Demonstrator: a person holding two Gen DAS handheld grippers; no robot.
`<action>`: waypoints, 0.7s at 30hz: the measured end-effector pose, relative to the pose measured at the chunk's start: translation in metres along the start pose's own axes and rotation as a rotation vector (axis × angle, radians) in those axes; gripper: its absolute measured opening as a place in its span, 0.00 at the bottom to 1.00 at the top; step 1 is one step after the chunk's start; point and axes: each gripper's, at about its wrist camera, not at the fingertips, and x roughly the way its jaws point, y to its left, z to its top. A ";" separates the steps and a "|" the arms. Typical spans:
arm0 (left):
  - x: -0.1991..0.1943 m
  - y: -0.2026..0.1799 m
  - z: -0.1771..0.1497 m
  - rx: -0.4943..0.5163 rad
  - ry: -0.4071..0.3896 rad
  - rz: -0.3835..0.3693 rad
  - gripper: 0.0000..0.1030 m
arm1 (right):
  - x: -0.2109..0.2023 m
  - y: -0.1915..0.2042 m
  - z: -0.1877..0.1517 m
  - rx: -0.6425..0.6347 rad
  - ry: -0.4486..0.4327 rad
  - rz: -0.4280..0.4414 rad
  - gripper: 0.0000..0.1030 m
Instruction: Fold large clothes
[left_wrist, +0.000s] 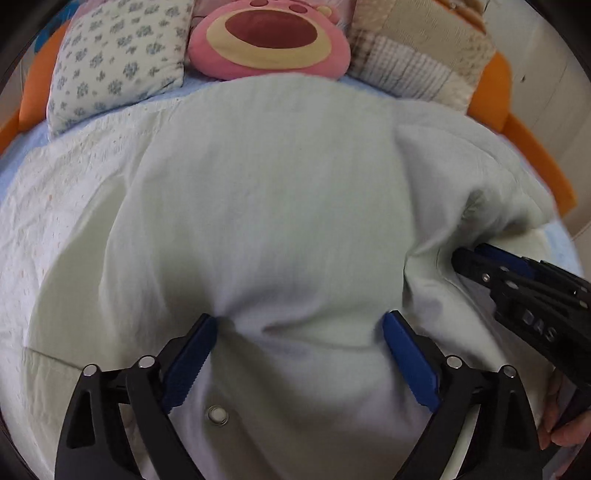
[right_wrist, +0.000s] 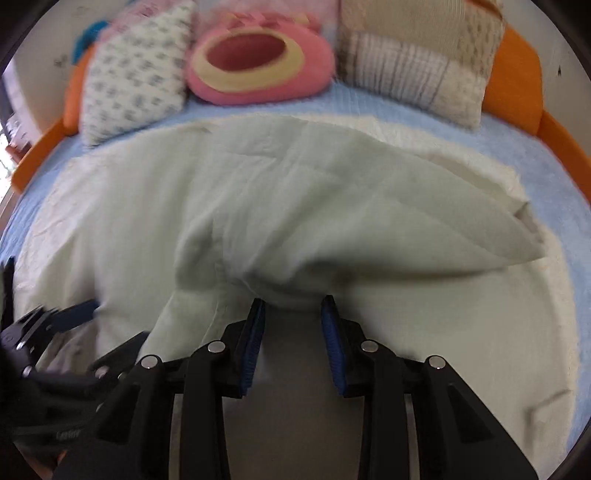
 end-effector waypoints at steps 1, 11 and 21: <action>0.005 -0.002 0.003 0.005 -0.004 0.020 0.93 | 0.005 -0.001 0.002 0.003 -0.002 -0.004 0.31; -0.022 -0.007 -0.004 -0.016 -0.155 0.066 0.96 | -0.029 0.001 0.001 -0.031 -0.079 0.034 0.34; -0.073 -0.053 -0.066 0.102 -0.332 0.096 0.96 | -0.033 0.023 0.045 -0.028 -0.081 0.034 0.35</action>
